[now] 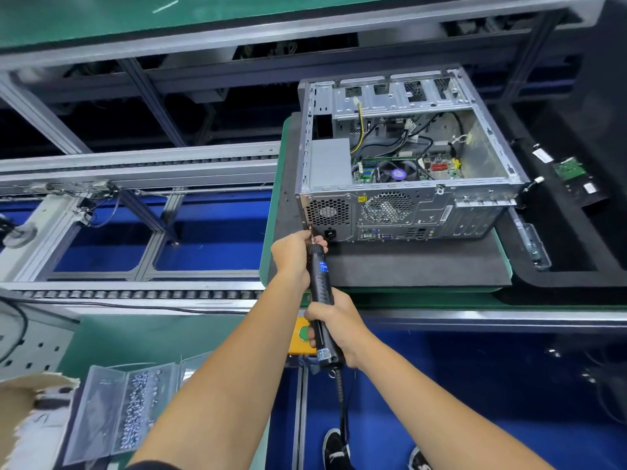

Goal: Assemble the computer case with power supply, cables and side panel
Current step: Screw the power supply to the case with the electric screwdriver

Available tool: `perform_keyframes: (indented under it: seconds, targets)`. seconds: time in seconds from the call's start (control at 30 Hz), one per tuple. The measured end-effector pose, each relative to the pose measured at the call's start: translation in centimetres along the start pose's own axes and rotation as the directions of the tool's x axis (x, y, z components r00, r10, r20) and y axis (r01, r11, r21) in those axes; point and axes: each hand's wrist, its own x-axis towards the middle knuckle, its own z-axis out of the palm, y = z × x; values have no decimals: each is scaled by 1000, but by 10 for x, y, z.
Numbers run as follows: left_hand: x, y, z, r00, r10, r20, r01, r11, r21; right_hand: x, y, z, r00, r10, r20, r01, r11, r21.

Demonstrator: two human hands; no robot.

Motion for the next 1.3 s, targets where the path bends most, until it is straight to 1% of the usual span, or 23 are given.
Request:
perform_keyframes:
  seconds: [0.2, 0.27, 0.33, 0.4, 0.47, 0.5, 0.53, 0.57, 0.6, 0.63, 0.67, 0.7, 0.73, 0.77, 0.8, 0.83, 0.87, 0.9, 0.93, 0.97, 1.07, 1.2, 1.3]
  targets:
    - [5, 2, -1, 1000, -24, -2, 24, 999, -21, 3, -1, 4, 1000, 14, -4, -14, 1000, 9]
    - [7, 3, -1, 1000, -19, -20, 20, 1000, 1, 4, -1, 3, 1000, 11, -2, -11, 1000, 11]
    - [11, 5, 0, 992, 65, -112, -51, 991, 122, 4, -1, 2, 1000, 5, 0, -5, 1000, 13]
    - [16, 14, 0, 960, 201, -195, -155, 961, 230, 4, -1, 3, 1000, 1, 2, -1, 1000, 25]
    - [20, 32, 1, 934, 305, -188, -245, 926, 286, 3, 0, 5, 1000, -4, 3, 3, 999, 44]
    - [23, 45, 3, 916, 374, -145, -312, 892, 327, 4, 0, 6, 1000, -6, 2, 5, 998, 56]
    - [25, 60, 7, 888, 455, -64, -398, 830, 390, 4, 1, 7, 1000, -7, -1, 7, 998, 70]
    - [27, 76, 13, 843, 534, 55, -497, 739, 455, 4, 3, 8, 1000, -7, -6, 8, 997, 83]
    - [30, 93, 23, 779, 594, 200, -599, 612, 516, 5, 3, 8, 1000, -10, -10, 11, 996, 94]
    - [34, 109, 35, 701, 621, 350, -685, 450, 573, 5, 5, 10, 1000, -13, -16, 14, 995, 101]
    - [39, 122, 49, 627, 608, 486, -739, 268, 618, 6, 6, 11, 1000, -15, -22, 17, 994, 104]
    - [45, 132, 63, 578, 558, 595, -756, 93, 647, 7, 7, 13, 999, -19, -28, 22, 994, 105]
    - [51, 136, 76, 565, 485, 668, -744, -50, 666, 8, 8, 14, 999, -25, -35, 29, 994, 105]
    - [58, 135, 85, 592, 394, 703, -708, -161, 687, 10, 10, 16, 999, -32, -43, 37, 994, 104]
    - [63, 129, 91, 650, 298, 699, -653, -253, 714, 11, 12, 18, 998, -40, -52, 45, 994, 103]
    - [68, 121, 92, 713, 221, 666, -596, -309, 741, 12, 13, 20, 997, -47, -60, 52, 994, 101]
    - [71, 113, 91, 756, 180, 630, -561, -319, 764, 13, 14, 21, 996, -51, -67, 58, 994, 95]
    - [74, 107, 89, 774, 169, 610, -549, -301, 780, 13, 16, 22, 996, -52, -74, 59, 995, 86]
    - [76, 105, 87, 774, 173, 609, -555, -277, 785, 14, 16, 23, 995, -54, -79, 60, 995, 77]
    - [75, 104, 87, 766, 181, 617, -565, -270, 780, 15, 17, 24, 995, -57, -85, 63, 995, 71]
    - [73, 107, 88, 718, 199, 667, -592, -330, 735, 14, 15, 26, 993, -57, -102, 63, 997, 54]
    - [67, 105, 87, 665, 232, 710, -626, -345, 699, 14, 13, 24, 991, -66, -115, 67, 998, 5]
    - [66, 104, 86, 644, 258, 720, -625, -365, 690, 15, 13, 22, 988, -83, -130, 77, 996, -49]
